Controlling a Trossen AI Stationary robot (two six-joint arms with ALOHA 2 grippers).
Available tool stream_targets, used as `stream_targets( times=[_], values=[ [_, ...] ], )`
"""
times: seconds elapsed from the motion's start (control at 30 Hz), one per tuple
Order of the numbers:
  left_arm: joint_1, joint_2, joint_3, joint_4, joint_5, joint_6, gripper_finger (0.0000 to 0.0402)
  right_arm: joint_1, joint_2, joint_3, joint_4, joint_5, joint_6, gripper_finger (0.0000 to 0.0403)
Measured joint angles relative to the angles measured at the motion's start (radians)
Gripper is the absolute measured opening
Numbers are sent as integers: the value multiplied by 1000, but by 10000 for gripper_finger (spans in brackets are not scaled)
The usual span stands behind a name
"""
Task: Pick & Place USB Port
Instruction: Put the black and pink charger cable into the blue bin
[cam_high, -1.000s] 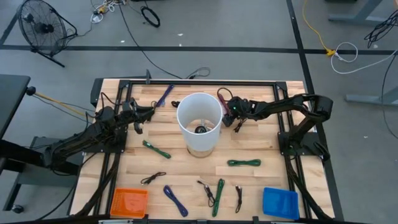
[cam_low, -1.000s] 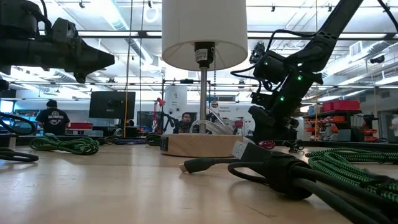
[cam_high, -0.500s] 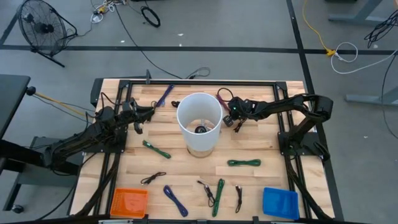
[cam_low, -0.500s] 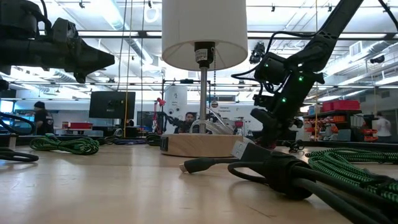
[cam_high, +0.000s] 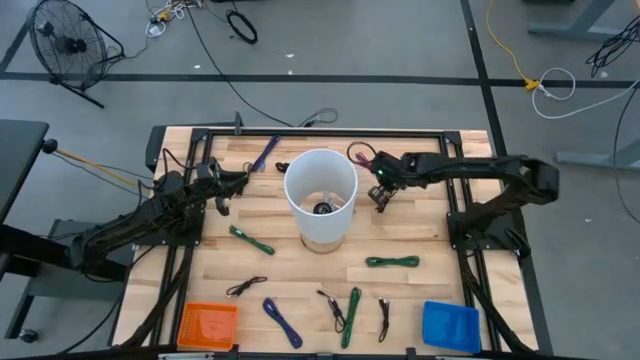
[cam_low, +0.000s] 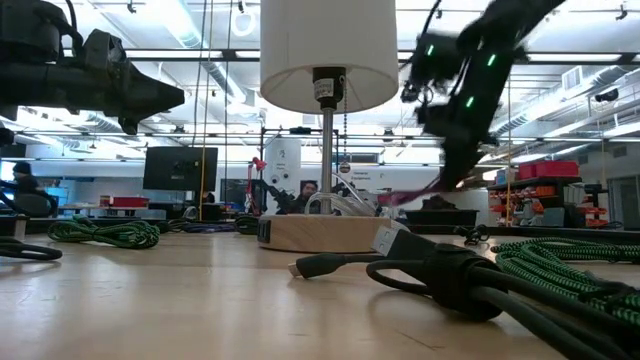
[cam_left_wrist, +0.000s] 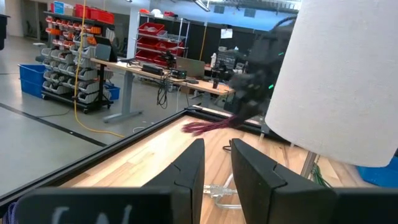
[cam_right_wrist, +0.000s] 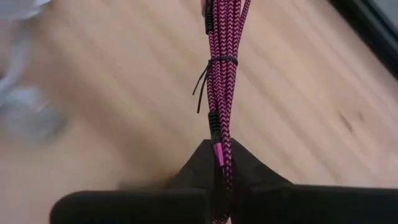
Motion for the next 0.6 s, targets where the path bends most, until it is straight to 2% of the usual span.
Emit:
stream_targets(
  times=[0.17, 0.33, 0.43, 0.6],
  values=[
    [0, 0, 0, 0, 0, -1, 83, 149, -156, 34, -281, -43, 198, 11],
    [0, 0, 0, 0, 0, -26, 83, 370, -292, 34, -464, -143, 471, 11],
    [0, 0, 0, -1, 6, -27, 83, 512, -342, 34, -521, -241, 619, 11],
    [0, 0, 0, -2, 28, -56, 83, 729, -373, 34, -519, -391, 823, 10]
  ],
)
